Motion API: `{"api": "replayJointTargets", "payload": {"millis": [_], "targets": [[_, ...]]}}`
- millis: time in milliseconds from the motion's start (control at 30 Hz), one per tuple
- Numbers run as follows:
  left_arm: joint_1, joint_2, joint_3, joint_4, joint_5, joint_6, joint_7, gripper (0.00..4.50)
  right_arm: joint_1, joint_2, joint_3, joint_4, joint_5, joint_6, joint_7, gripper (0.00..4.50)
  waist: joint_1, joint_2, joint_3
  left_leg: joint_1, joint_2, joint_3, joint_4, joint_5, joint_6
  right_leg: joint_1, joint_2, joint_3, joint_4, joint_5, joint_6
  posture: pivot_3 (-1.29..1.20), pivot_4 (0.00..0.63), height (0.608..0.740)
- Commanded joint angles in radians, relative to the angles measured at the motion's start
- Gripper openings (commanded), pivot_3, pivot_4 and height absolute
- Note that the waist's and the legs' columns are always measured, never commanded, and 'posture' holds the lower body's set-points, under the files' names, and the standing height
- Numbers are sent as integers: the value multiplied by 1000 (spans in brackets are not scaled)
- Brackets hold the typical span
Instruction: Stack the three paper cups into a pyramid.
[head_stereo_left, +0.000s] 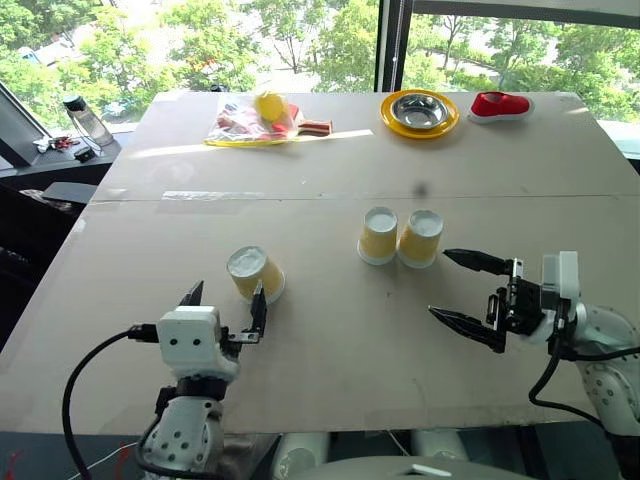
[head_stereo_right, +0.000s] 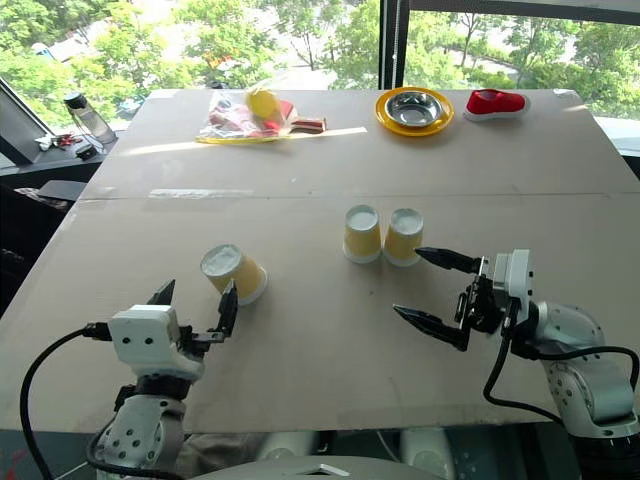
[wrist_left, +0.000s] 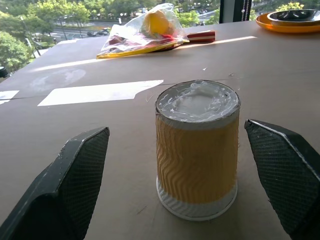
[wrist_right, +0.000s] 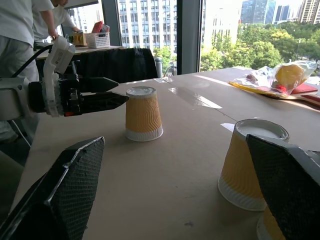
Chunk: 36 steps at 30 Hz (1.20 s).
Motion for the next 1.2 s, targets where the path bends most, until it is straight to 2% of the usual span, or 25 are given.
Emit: {"api": "replayJointTargets", "payload": {"millis": [33,200,400,500,567,633,667,767,900,1067,1200], "targets": [[-51,18,4,57,-14,-44,-18,4464,8,-11,-19,-47,18,4,-7,4500,0,0,0,0,0,0,0,0,0,0,0,0,0,0,0,0,150,740],[-133,46,24,189,-52,-66,-61,4464,13,2,-24,-55,9,-4,-42,4500,-1,0,0,0,0,0,0,0,0,0,0,0,0,0,0,0,150,740],[-225,86,50,257,-67,-85,-79,4464,32,13,-20,-74,5,-10,-76,4500,-1,0,0,0,0,0,0,0,0,0,0,-1,1,0,0,0,150,740],[-242,105,56,266,-79,-93,-97,3778,44,18,-24,-76,5,-17,-84,4500,-1,0,0,0,0,0,0,0,0,0,0,0,0,0,0,0,150,740],[-243,111,57,270,-85,-105,-110,2795,49,19,-24,-77,5,-21,-86,4500,-2,0,0,0,1,0,0,0,0,0,0,0,1,0,0,0,150,740],[-250,116,59,278,-90,-110,-115,2105,54,20,-23,-79,5,-25,-90,4500,-2,0,0,0,1,0,0,0,0,0,0,0,0,0,0,0,150,740],[-256,120,59,283,-90,-113,-118,1956,55,21,-23,-80,5,-27,-92,4500,-1,0,0,0,1,0,0,0,0,0,0,0,1,0,0,0,150,740],[-305,139,61,290,-91,-110,-127,1956,56,27,-25,-80,6,-30,-98,4500,1,0,0,0,1,0,0,0,0,0,0,0,1,0,0,0,150,740],[-516,199,59,320,-182,-29,-203,1956,54,40,-40,-81,21,-28,-114,4500,2,0,0,0,0,0,0,0,0,0,0,-1,1,0,0,0,150,740],[-887,263,-24,467,-312,92,-423,1956,63,53,-59,-83,20,-39,-126,4500,1,0,-1,-5,-1,-6,5,0,0,0,1,-8,3,1,1,0,150,740],[-1121,250,-107,639,-353,134,-593,1956,92,72,-91,-96,29,-48,-164,4500,-5,0,-1,-6,-2,-5,5,1,-1,-2,1,-5,2,0,2,0,150,740]]}}
